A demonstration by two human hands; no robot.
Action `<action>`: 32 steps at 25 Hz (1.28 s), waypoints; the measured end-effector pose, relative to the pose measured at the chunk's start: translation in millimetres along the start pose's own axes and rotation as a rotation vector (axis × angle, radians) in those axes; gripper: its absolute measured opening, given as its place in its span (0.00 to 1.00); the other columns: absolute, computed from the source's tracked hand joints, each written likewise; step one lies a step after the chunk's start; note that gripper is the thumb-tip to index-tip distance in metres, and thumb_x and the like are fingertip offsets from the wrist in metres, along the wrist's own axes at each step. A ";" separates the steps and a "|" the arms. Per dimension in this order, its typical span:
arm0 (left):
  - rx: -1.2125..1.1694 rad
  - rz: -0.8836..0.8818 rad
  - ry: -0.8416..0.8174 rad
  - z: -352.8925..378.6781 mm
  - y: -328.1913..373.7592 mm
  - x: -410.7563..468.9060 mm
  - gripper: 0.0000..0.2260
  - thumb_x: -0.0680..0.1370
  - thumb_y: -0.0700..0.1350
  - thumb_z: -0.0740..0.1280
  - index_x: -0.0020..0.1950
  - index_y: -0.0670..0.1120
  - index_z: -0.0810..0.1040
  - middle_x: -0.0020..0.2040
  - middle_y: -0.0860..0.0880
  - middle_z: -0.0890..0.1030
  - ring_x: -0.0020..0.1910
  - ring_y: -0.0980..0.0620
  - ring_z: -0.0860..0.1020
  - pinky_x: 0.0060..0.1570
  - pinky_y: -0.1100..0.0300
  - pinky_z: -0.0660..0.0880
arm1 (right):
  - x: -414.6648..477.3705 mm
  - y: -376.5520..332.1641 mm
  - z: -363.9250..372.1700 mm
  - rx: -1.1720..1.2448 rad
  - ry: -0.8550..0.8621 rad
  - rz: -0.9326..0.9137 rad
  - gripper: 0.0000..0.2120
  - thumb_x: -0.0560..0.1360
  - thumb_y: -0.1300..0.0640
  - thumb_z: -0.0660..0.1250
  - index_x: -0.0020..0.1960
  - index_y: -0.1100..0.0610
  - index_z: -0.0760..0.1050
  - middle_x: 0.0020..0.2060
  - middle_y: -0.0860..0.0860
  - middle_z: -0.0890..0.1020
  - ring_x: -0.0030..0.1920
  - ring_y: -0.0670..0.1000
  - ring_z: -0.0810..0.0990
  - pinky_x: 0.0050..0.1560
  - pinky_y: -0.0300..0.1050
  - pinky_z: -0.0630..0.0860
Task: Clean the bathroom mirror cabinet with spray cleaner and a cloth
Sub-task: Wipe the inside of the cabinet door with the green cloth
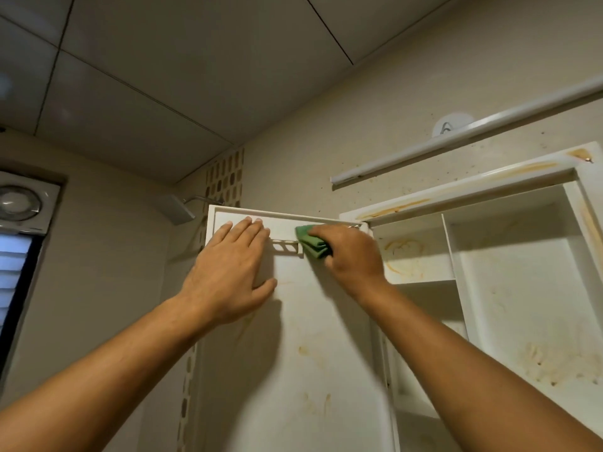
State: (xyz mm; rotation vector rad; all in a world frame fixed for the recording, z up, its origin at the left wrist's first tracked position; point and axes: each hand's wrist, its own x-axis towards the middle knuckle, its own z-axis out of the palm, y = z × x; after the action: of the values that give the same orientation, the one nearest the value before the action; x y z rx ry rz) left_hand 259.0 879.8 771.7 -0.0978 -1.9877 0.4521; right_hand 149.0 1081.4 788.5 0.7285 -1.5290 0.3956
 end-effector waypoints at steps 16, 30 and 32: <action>0.038 -0.001 -0.066 0.6 -2.4 5.0 0.44 0.79 0.68 0.60 0.85 0.49 0.43 0.85 0.49 0.45 0.83 0.50 0.44 0.82 0.51 0.45 | 0.0 24.1 -2.4 -0.068 -0.012 0.239 0.11 0.75 0.66 0.66 0.56 0.58 0.80 0.50 0.54 0.81 0.49 0.57 0.79 0.44 0.50 0.77; 0.028 -0.020 -0.057 -3.4 -0.2 1.1 0.42 0.80 0.64 0.63 0.84 0.49 0.44 0.85 0.48 0.46 0.83 0.50 0.45 0.79 0.54 0.42 | -21.8 21.1 -15.4 -0.222 -0.215 0.386 0.05 0.81 0.62 0.64 0.55 0.60 0.77 0.50 0.55 0.76 0.43 0.56 0.76 0.42 0.50 0.75; 0.030 -0.021 -0.056 -3.9 0.5 2.0 0.42 0.80 0.64 0.63 0.84 0.48 0.44 0.85 0.48 0.46 0.83 0.49 0.46 0.79 0.53 0.43 | -30.4 16.0 -23.0 -0.160 -0.358 0.405 0.02 0.79 0.61 0.66 0.51 0.58 0.77 0.44 0.53 0.77 0.41 0.54 0.76 0.40 0.49 0.75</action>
State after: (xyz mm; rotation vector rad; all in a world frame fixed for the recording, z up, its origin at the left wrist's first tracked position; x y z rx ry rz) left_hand 261.5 881.8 774.7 -0.0458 -2.0347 0.4763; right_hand 154.8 1114.2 764.2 0.3710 -2.0313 0.4523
